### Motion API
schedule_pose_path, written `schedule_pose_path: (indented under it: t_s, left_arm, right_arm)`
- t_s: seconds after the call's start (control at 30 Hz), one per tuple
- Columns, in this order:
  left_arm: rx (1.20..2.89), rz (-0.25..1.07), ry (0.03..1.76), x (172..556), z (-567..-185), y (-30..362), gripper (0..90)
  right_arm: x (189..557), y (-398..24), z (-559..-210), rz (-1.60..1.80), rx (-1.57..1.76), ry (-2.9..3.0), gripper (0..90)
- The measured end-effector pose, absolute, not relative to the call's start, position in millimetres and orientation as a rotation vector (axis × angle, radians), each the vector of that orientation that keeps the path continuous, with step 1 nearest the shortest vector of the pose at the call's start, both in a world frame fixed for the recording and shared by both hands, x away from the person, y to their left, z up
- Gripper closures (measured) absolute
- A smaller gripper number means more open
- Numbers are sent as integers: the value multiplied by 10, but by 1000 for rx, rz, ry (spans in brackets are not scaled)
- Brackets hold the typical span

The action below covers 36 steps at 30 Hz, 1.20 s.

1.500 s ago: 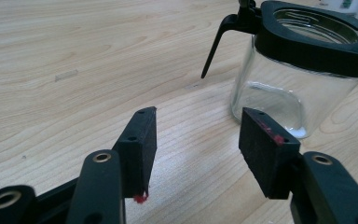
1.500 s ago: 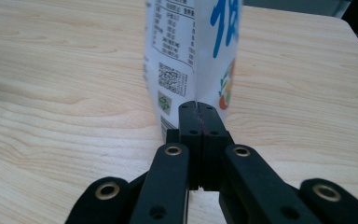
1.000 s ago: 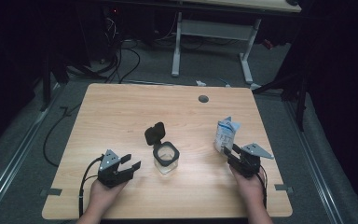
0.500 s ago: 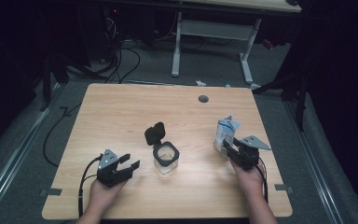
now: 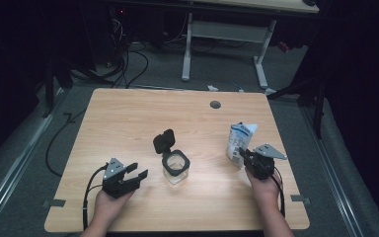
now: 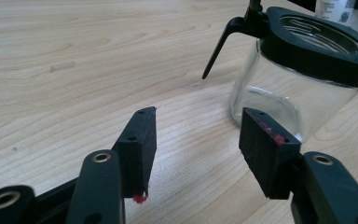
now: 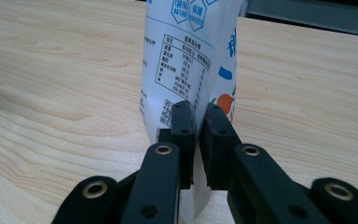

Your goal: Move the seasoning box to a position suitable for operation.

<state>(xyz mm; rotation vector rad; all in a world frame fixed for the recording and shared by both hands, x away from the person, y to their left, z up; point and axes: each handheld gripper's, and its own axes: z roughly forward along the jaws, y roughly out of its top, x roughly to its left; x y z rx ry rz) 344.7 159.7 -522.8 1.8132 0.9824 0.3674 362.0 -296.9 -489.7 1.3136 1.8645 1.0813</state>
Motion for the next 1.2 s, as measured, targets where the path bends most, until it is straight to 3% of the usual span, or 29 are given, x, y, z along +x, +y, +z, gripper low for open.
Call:
schedule_pose_path:
  t_s: [1.2]
  left_arm:
    - [1794, 346, 885, 3392, -5222, 1556, 432]
  right_arm:
    - [3650, -2948, -4723, 1039, 1322, 2007, 885]
